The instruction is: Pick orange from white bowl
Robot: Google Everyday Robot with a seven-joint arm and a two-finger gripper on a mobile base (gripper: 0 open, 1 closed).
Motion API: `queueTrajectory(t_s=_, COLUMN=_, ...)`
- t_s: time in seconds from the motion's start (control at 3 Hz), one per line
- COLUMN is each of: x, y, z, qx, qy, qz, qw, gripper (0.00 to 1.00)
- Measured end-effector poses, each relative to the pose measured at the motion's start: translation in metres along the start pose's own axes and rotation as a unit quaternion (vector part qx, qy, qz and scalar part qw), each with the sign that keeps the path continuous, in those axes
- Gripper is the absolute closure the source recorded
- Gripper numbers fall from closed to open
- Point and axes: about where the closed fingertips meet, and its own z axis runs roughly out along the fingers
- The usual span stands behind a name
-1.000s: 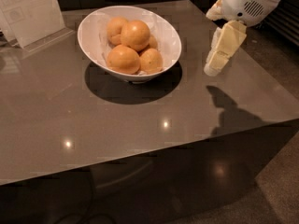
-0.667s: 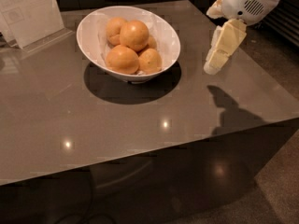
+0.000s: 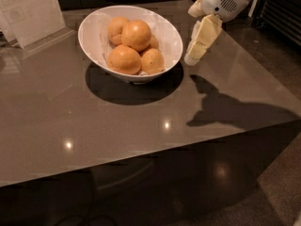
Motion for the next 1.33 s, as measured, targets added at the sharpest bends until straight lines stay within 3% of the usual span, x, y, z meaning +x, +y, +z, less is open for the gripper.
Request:
queueTrajectory(t_s=0.33, x=-0.032, y=-0.0335, z=0.0567, qx=-0.053, qy=-0.028, qz=-0.015, qw=0.9981, gripper=0.0)
queueTrajectory(t_s=1.0, x=-0.0377, y=-0.0411, z=0.0606, qx=-0.038, qy=-0.047, qz=-0.016, qw=0.9981, gripper=0.0)
queueTrajectory(t_s=1.33, x=-0.0377, y=-0.0411, z=0.0606, qx=-0.038, qy=-0.047, qz=-0.016, qw=0.9981, gripper=0.19)
